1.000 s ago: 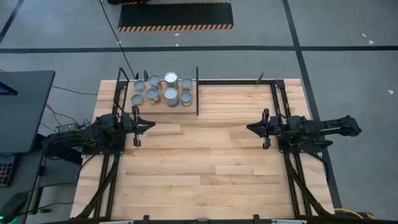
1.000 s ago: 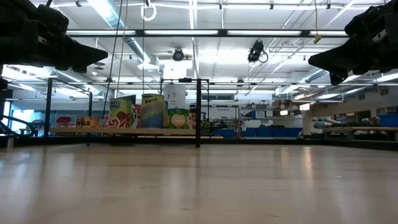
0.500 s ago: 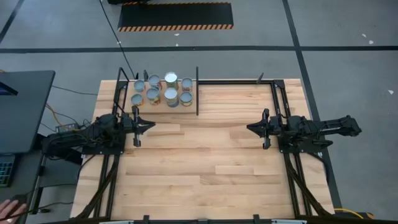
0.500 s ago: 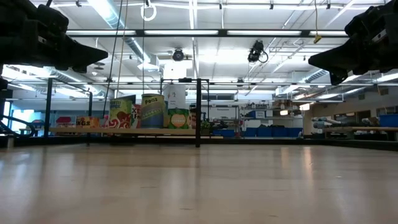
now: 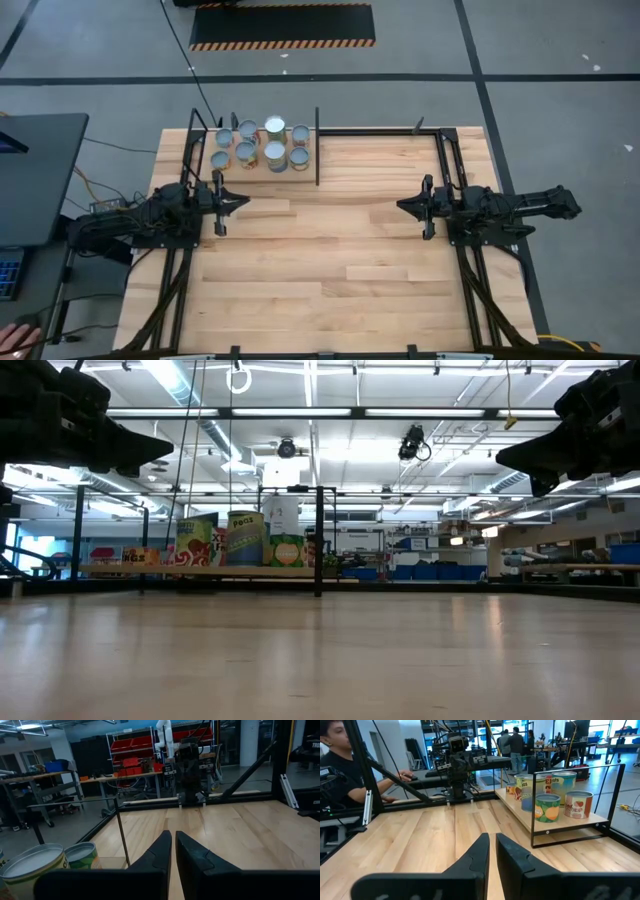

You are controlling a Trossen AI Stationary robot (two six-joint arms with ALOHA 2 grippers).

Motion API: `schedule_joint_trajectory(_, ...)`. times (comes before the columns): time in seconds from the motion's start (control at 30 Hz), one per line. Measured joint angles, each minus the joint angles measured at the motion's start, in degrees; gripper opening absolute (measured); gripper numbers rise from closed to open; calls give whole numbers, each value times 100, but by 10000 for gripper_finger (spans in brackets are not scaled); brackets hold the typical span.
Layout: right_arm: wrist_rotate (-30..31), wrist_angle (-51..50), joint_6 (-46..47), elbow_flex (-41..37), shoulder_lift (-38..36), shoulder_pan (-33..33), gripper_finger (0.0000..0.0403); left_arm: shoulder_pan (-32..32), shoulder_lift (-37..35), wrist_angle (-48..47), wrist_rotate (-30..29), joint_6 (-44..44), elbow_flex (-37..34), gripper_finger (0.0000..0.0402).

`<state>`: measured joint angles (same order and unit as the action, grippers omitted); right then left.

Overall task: Pick and place cans onto a shelf
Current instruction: Return to Home Position

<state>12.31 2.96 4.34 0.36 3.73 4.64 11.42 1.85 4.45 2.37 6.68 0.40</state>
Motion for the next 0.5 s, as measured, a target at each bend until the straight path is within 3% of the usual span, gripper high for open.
schedule_joint_trajectory(0.5, -1, 0, 0, 0, 1, -1, 39, 0, 0, 1, 0, 0, 0, 30)
